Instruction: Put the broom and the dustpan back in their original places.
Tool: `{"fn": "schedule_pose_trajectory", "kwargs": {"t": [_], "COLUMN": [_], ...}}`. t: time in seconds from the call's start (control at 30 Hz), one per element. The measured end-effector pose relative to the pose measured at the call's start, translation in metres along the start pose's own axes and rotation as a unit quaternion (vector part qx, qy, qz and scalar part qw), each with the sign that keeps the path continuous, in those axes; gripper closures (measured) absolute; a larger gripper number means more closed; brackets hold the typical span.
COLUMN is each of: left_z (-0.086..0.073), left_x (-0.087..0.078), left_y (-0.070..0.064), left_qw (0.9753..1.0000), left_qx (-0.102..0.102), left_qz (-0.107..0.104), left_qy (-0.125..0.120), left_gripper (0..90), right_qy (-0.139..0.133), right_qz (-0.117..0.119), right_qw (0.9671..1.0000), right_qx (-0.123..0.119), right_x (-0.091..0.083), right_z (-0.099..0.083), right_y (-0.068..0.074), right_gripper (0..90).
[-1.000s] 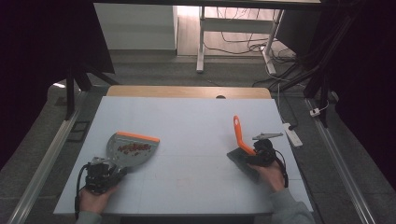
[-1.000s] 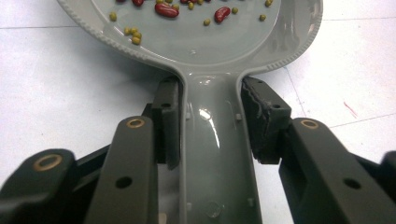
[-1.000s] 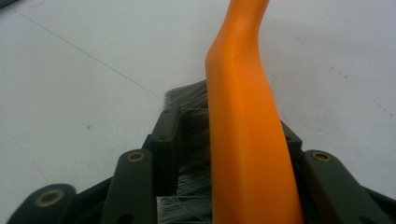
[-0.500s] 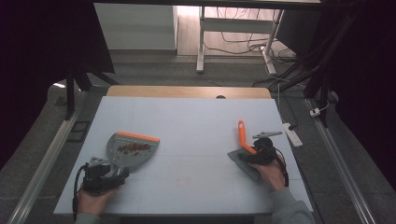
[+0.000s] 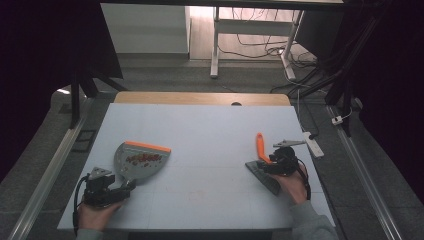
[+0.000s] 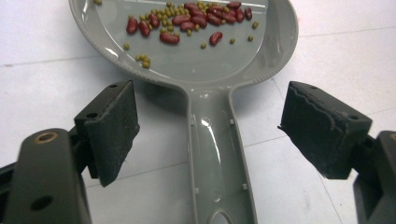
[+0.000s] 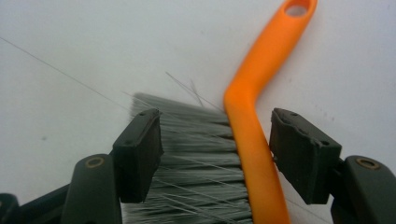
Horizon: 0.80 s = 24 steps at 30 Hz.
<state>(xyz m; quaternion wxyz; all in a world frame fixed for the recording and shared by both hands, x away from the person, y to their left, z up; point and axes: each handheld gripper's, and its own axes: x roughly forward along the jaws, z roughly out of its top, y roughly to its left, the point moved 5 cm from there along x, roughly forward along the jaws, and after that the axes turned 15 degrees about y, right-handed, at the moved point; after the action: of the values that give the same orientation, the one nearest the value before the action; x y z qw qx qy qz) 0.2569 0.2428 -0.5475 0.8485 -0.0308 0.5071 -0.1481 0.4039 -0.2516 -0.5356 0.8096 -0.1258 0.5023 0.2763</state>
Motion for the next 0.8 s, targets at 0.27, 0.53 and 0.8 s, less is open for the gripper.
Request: {"fn": "schedule_pose_trajectory", "kwargs": {"t": [0.27,0.53,0.8], "left_z": [0.006,0.017,0.027], "left_x": [-0.009,-0.006,0.002], "left_y": [-0.007,-0.016,-0.022], "left_qw": [0.9974,0.9907,0.982], "left_qx": [0.058,0.118,0.162], "left_qz": [-0.04,-0.069,-0.097], "left_qy": [-0.012,-0.003,0.013], "left_gripper": [22.9,24.0,24.1], "right_qy": [-0.025,-0.033,-0.036], "right_qz": [0.02,0.053,0.069], "right_qw": [0.9974,0.9918,0.9856], "right_qx": [-0.065,-0.112,-0.15], "right_x": [-0.013,-0.015,-0.015], "right_z": [-0.002,-0.008,-0.017], "right_y": [0.018,0.038,0.052], "right_gripper": [39.5,41.7,42.8]}}
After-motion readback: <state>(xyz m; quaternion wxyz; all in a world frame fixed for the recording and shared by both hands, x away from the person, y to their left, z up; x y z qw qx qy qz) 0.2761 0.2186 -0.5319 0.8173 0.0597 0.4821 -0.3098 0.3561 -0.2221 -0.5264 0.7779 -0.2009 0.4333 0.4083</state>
